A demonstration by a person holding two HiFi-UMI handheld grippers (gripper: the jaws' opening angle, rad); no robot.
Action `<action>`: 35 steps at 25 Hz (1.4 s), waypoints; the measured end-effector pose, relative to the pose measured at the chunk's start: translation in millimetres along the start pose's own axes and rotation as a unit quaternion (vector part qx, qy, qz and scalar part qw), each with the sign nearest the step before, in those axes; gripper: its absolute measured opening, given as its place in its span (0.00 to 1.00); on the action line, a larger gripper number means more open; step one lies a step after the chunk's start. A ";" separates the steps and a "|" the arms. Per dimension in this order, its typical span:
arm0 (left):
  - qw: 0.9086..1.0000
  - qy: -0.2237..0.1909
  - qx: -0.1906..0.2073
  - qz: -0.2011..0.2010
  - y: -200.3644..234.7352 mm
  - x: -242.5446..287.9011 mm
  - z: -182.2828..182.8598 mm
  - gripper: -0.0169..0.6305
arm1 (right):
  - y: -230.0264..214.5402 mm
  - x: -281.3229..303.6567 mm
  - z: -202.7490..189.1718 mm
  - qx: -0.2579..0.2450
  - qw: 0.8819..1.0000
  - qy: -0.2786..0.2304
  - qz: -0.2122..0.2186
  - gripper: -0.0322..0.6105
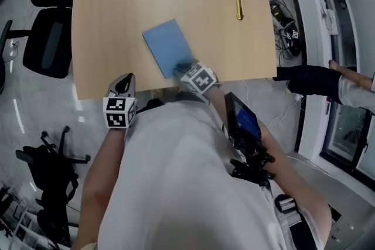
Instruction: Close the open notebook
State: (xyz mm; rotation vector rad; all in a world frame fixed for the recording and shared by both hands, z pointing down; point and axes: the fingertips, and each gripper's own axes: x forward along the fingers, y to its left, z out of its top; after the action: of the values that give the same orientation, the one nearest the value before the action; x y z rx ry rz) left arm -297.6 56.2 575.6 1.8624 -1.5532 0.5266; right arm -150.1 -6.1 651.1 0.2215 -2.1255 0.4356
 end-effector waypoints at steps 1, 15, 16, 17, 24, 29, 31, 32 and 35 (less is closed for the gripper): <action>1.000 0.001 -0.003 0.004 0.9 -2.6 -2.7 0.03 | -0.5 4.2 -4.6 -0.006 1.000 0.007 -0.005 0.15; 0.998 -0.021 0.033 -0.045 -6.6 3.1 11.7 0.03 | -5.4 -67.7 58.0 0.081 0.969 -0.229 -0.034 0.09; 0.997 -0.026 0.039 -0.054 -12.2 4.9 17.6 0.03 | -7.9 -82.0 62.3 0.078 0.964 -0.251 -0.042 0.08; 0.996 -0.032 0.045 -0.063 -19.0 6.5 24.6 0.03 | -10.9 -96.5 64.9 0.074 0.959 -0.268 -0.052 0.08; 0.985 -0.070 0.099 -0.125 -58.2 9.2 63.5 0.03 | -18.1 -158.2 62.1 0.091 0.927 -0.349 -0.102 0.07; 0.977 -0.078 0.122 -0.159 -83.1 15.3 79.9 0.03 | -24.4 -177.0 49.9 0.110 0.914 -0.369 -0.125 0.07; 0.976 -0.069 0.126 -0.162 -87.0 11.4 72.4 0.03 | -16.0 -177.2 42.0 0.115 0.914 -0.369 -0.126 0.07; 0.977 -0.064 0.126 -0.160 -86.8 8.5 67.8 0.03 | -10.7 -175.6 38.3 0.116 0.914 -0.368 -0.125 0.07; 0.978 -0.062 0.124 -0.159 -87.9 9.8 66.2 0.03 | -10.6 -179.2 32.2 0.120 0.913 -0.368 -0.130 0.07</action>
State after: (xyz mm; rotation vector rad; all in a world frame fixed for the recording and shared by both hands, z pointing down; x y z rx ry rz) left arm -216.7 10.9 515.6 2.3204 -1.2729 0.4814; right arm -71.6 -29.8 488.2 0.9231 -2.7129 0.5036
